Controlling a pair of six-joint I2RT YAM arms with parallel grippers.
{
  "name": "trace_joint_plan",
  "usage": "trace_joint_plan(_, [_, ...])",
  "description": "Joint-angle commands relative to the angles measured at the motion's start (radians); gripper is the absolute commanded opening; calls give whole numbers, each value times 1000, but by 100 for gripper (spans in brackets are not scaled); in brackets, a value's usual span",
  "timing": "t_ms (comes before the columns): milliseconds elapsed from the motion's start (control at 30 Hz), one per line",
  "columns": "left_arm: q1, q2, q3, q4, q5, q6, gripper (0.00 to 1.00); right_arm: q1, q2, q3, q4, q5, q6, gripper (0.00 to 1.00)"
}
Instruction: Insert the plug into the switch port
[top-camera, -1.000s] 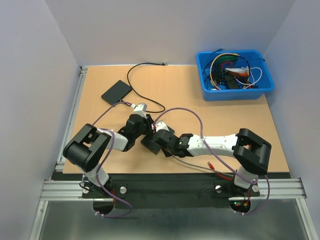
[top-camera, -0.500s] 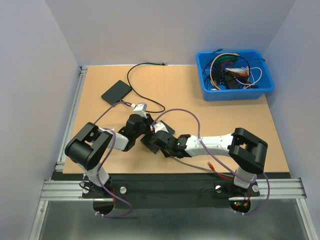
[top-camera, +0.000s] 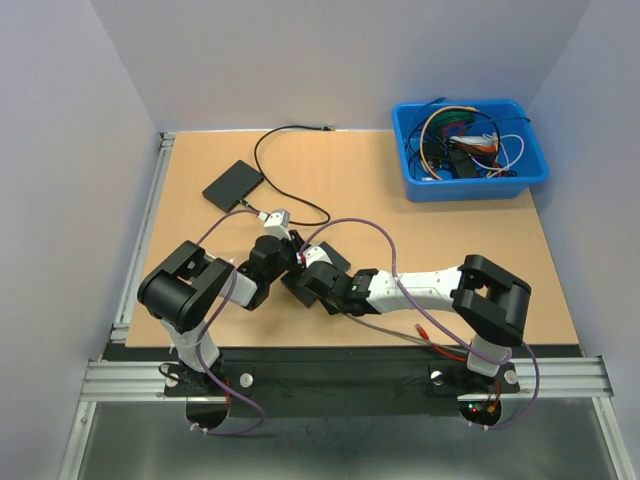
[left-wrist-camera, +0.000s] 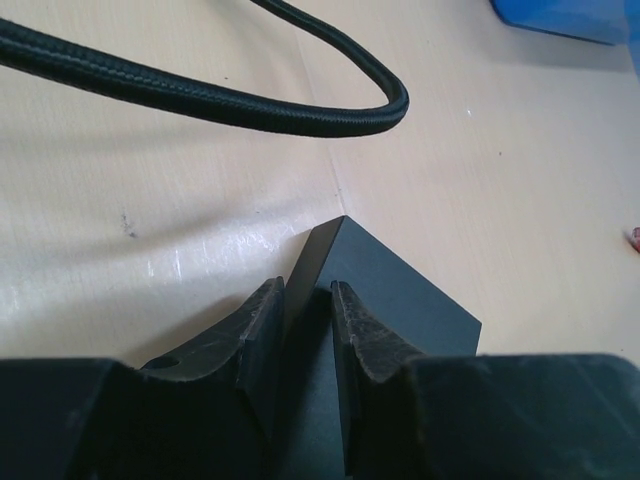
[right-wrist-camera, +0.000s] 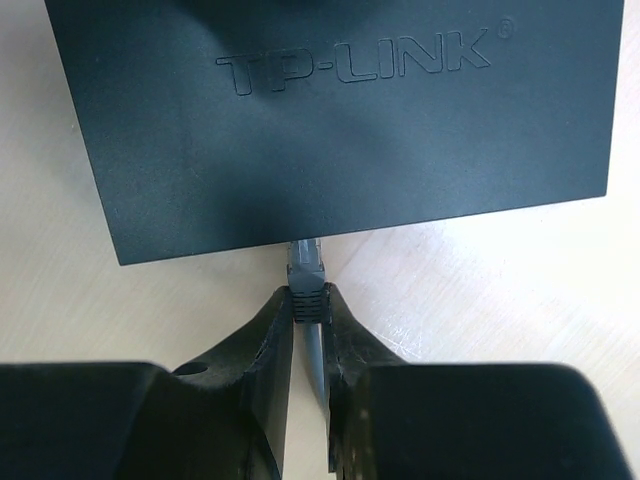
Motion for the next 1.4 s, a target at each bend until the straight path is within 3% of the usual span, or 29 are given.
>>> trace_joint_plan(0, [-71,51,-69,-173,125,-38,0,-19,21,87,238,29,-16,0])
trace_joint_plan(567, [-149,68,-145,-118,59,-109,0,-45,-25,167,327,81,-45,0])
trace_joint_plan(867, [-167,83,-160,-89,53,-134,0,-83,63,264,372,42,-22,1])
trace_joint_plan(1133, [-173,107,-192,-25,62,-154,0,-105,78,248,433,36,4,1])
trace_joint_plan(1367, [-173,75,-189,-37,70,-157,0,-105,20,107,436,-5,47,0])
